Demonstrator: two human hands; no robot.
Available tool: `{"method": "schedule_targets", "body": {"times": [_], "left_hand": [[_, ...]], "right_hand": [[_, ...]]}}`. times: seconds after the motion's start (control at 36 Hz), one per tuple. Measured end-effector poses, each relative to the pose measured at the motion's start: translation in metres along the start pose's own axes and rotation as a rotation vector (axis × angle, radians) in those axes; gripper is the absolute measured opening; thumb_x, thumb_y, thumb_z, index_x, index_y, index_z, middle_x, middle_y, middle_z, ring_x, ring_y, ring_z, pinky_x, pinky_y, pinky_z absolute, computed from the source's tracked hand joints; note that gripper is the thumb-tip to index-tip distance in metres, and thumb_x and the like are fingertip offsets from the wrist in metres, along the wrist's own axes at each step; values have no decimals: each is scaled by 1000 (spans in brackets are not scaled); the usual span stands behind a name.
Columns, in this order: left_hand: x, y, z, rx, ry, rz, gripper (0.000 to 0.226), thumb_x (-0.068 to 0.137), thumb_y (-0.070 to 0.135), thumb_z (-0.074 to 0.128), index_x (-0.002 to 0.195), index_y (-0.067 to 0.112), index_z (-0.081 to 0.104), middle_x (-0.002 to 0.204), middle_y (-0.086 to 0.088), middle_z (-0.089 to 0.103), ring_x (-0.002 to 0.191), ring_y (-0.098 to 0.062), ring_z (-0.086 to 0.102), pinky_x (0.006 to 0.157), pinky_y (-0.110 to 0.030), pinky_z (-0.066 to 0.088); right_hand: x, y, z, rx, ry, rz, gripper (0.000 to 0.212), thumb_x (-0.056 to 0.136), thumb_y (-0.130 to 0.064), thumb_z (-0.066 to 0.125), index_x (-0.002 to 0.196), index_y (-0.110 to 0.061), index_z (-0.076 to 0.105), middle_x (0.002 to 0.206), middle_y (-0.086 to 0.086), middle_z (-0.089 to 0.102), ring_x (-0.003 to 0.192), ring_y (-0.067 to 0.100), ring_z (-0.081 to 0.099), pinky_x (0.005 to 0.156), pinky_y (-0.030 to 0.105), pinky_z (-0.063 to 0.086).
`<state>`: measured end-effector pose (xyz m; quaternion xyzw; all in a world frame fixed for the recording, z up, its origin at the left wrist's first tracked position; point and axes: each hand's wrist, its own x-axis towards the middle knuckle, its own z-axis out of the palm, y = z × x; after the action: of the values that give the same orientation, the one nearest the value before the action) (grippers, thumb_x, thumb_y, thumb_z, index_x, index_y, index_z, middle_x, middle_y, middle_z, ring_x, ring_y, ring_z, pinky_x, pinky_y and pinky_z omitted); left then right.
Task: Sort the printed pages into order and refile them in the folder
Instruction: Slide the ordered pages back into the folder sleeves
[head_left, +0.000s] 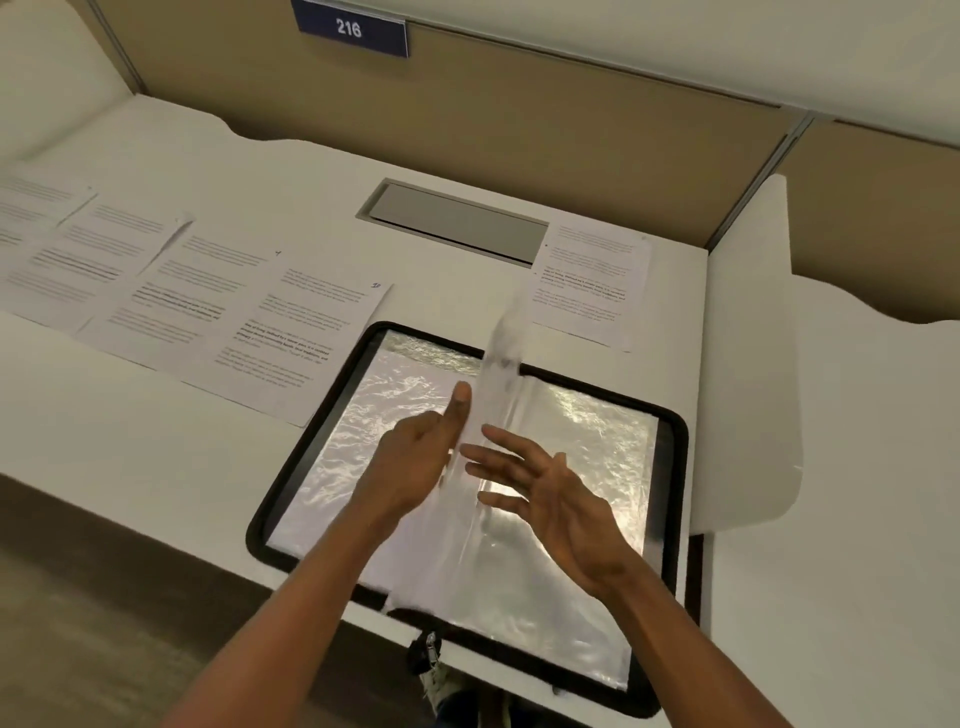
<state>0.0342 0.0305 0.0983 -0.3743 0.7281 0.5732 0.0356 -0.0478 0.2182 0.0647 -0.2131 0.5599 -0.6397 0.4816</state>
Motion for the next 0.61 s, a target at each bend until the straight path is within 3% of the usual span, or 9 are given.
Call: {"method": "schedule_targets", "body": {"times": [0.06, 0.14, 0.17, 0.22, 0.28, 0.33, 0.44, 0.53, 0.61], "left_hand": [[-2, 9, -24, -87, -64, -66, 101, 68, 109, 32, 128, 39, 72, 122, 10, 76, 116, -19, 71, 102, -45, 55], [-6, 13, -51, -205, 16, -22, 47, 89, 86, 46, 117, 51, 61, 122, 30, 64, 130, -15, 58, 115, -41, 44], [-5, 9, -60, -191, 44, -25, 42, 88, 84, 54, 115, 52, 59, 120, 29, 63, 127, -14, 59, 117, -43, 43], [0, -9, -76, -39, 18, -64, 61, 74, 89, 66, 113, 42, 70, 110, 17, 75, 107, -17, 71, 106, -47, 54], [9, -31, -84, 164, 51, -87, 54, 75, 75, 77, 109, 33, 72, 95, 8, 76, 88, -14, 74, 83, -35, 62], [19, -54, -84, 322, 163, -93, 44, 79, 57, 86, 102, 22, 71, 87, 6, 72, 78, -12, 70, 68, -27, 57], [36, -87, -79, 539, 317, -136, 42, 81, 41, 89, 106, 16, 68, 94, 1, 68, 81, -20, 65, 77, -40, 59], [42, -102, -77, 564, 381, -151, 39, 83, 32, 87, 110, 15, 65, 97, -1, 67, 83, -23, 61, 76, -38, 52], [46, -113, -74, 540, 404, -83, 48, 83, 29, 88, 119, 16, 60, 109, -4, 68, 97, -28, 67, 80, -40, 52]], "right_hand": [[9, 1, 14, -133, -11, 11, 83, 94, -74, 52, 157, -20, 44, 157, 4, 52, 147, 28, 45, 120, 62, 34], [21, 8, 29, -297, -56, 50, 67, 93, -70, 57, 151, -38, 50, 156, -16, 50, 147, 12, 43, 123, 55, 32], [25, 11, 33, -341, -76, 72, 65, 91, -71, 60, 150, -45, 50, 156, -20, 48, 147, 10, 43, 123, 53, 32], [31, 21, 41, -454, -91, 113, 71, 83, -76, 65, 148, -54, 47, 157, -26, 43, 147, 9, 39, 124, 51, 31], [34, 31, 49, -589, -92, 124, 78, 79, -78, 68, 150, -56, 43, 160, -28, 36, 149, 4, 32, 126, 48, 27], [36, 42, 54, -703, -105, 108, 83, 79, -77, 70, 153, -54, 39, 164, -29, 29, 152, 0, 24, 128, 47, 24], [42, 69, 54, -915, -138, 49, 92, 81, -80, 67, 159, -44, 33, 169, -28, 15, 157, -3, 2, 131, 47, 11], [46, 84, 52, -1031, -138, -17, 91, 81, -81, 64, 158, -38, 38, 171, -23, 13, 158, 0, -3, 130, 49, 11], [48, 93, 51, -1073, -133, -50, 89, 82, -82, 60, 156, -36, 42, 172, -20, 11, 158, 2, -4, 130, 49, 11]]}}
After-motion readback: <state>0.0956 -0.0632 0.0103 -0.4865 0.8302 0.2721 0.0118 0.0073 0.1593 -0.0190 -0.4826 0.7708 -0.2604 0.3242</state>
